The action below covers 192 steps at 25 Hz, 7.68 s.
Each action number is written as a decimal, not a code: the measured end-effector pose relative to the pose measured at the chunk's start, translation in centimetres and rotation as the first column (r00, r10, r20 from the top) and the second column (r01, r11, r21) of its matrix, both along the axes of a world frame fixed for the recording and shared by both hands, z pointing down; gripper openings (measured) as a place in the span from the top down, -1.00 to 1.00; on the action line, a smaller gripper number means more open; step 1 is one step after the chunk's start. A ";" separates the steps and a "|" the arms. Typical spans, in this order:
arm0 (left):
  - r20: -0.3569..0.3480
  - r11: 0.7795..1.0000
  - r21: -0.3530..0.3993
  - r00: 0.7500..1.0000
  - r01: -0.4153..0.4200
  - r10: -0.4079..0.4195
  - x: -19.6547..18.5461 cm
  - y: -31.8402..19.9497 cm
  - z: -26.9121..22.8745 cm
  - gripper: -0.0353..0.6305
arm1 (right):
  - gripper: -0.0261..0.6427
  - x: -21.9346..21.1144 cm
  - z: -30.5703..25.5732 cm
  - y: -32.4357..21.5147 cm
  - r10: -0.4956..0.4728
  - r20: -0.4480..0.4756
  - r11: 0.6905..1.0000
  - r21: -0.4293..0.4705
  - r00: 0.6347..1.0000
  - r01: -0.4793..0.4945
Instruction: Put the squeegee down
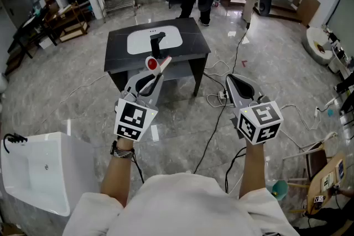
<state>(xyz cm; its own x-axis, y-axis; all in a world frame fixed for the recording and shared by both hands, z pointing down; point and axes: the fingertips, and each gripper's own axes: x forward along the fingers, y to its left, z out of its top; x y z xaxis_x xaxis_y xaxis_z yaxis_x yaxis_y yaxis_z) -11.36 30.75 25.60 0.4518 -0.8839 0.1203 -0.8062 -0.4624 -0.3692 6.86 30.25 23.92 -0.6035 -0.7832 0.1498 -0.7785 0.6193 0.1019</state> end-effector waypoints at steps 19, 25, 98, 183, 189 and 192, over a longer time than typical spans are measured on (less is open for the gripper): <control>0.002 0.998 -0.044 0.999 0.036 -0.036 4.7 -2.4 2.3 0.81 | 0.91 4.7 2.1 -3.7 -0.042 0.051 0.998 -0.034 0.998 0.044; -0.007 0.997 -0.066 0.999 0.031 -0.032 5.6 -5.6 3.8 0.80 | 0.91 6.1 3.1 -6.7 -0.025 0.041 0.999 -0.043 0.999 0.027; 0.059 0.948 -0.319 0.998 -0.014 0.034 1.6 -61.2 17.0 0.80 | 0.90 1.9 13.1 -57.6 0.114 0.043 0.968 -0.229 0.993 -0.101; 0.536 0.782 -0.621 0.697 -0.057 0.476 8.8 -70.6 44.1 0.51 | 0.90 9.2 28.0 -66.6 0.225 0.065 0.827 -0.540 0.972 -0.155; 0.538 0.782 -0.620 0.693 -0.061 0.480 9.0 -70.6 43.9 0.47 | 0.90 9.3 27.9 -66.6 0.225 0.061 0.826 -0.542 0.973 -0.157; 0.544 0.787 -0.614 0.689 -0.061 0.478 9.0 -70.5 43.7 0.47 | 0.90 9.1 27.7 -66.4 0.221 0.058 0.828 -0.539 0.974 -0.156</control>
<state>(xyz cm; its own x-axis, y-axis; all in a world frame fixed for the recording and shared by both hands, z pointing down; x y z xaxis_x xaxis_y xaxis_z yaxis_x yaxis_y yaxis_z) -2.41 -39.71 69.29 0.2785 -0.4331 0.8572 -0.2612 -0.8931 -0.3663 15.99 -36.17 51.65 -0.4905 -0.7042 0.5134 -0.8714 0.3933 -0.2931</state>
